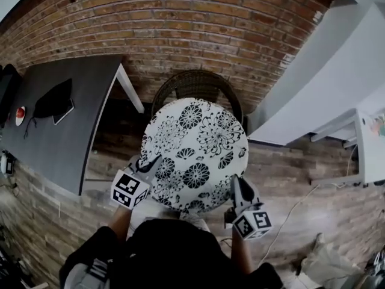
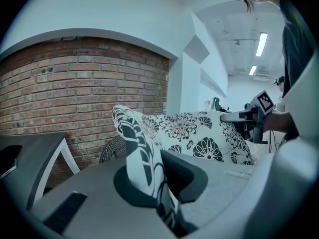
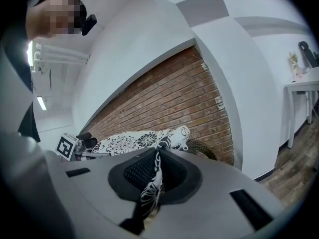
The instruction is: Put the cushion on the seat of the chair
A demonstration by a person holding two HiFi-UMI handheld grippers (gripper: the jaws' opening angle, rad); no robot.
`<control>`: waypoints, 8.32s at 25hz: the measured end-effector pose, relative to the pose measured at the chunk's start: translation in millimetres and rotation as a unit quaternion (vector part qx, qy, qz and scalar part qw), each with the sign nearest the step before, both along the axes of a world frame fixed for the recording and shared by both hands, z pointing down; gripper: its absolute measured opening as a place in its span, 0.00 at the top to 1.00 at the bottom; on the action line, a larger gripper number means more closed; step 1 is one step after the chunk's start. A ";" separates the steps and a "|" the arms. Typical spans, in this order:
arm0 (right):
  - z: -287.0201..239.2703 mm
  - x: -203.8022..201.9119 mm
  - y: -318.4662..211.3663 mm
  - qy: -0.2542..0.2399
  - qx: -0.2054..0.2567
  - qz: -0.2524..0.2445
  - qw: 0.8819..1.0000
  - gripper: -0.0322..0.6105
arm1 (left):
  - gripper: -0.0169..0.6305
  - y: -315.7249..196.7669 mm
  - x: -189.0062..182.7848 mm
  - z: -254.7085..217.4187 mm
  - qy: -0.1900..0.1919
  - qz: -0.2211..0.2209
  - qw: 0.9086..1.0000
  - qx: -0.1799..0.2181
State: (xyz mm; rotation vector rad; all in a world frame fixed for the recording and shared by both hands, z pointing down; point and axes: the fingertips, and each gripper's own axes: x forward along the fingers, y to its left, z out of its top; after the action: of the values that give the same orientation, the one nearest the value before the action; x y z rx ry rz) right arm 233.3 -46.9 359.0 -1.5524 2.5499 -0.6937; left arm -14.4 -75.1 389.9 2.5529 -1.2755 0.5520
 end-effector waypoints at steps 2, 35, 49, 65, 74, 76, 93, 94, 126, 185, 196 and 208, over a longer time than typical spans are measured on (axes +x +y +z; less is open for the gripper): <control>3.7 5.6 -9.0 0.008 -0.002 -0.010 1.000 0.92 | 0.95 -4.3 2.8 2.2 -0.002 -0.013 1.000 -0.002; 90.6 20.1 -116.6 0.072 -0.068 -0.031 0.995 0.92 | 0.95 -95.7 15.6 87.2 0.016 -0.029 0.996 -0.077; 141.2 17.8 -154.3 0.098 -0.108 -0.032 0.989 0.92 | 0.95 -137.7 19.7 144.6 0.010 -0.018 0.993 -0.117; 208.1 2.6 -184.0 0.126 -0.158 -0.044 0.978 0.92 | 0.95 -165.9 9.8 215.5 0.016 -0.024 0.988 -0.153; 256.2 -12.5 -205.3 0.143 -0.172 -0.059 0.973 0.92 | 0.95 -181.2 4.7 269.0 0.013 -0.035 0.983 -0.181; 264.7 -14.8 -208.8 0.143 -0.175 -0.060 0.972 0.92 | 0.95 -183.4 5.0 277.5 0.015 -0.035 0.982 -0.188; 329.6 -19.4 -233.1 0.175 -0.203 -0.064 0.961 0.92 | 0.95 -201.7 3.3 342.8 0.008 -0.036 0.975 -0.221; 333.2 -19.4 -234.5 0.177 -0.206 -0.064 0.960 0.92 | 0.95 -203.0 3.8 346.1 0.009 -0.035 0.974 -0.225; 401.6 -10.0 -274.9 0.208 -0.262 -0.036 0.942 0.92 | 0.95 -243.2 7.7 410.5 -0.010 0.005 0.962 -0.273; 491.3 39.9 -272.3 0.219 -0.349 -0.048 0.910 0.82 | 0.95 -251.8 22.0 468.0 -0.015 -0.071 0.947 -0.312; 473.3 40.0 -260.1 0.205 -0.338 -0.042 0.918 0.79 | 0.95 -248.1 18.4 473.8 -0.018 -0.087 0.946 -0.312; 445.6 29.7 -258.5 0.151 -0.321 -0.024 0.935 0.78 | 0.92 -242.0 6.1 481.3 -0.033 -0.116 0.940 -0.319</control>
State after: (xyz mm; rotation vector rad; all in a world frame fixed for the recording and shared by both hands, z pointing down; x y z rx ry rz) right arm 263.0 -305.4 804.6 -1.8939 2.7375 -1.5281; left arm -8.4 -317.1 871.2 1.8398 -1.1509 0.8406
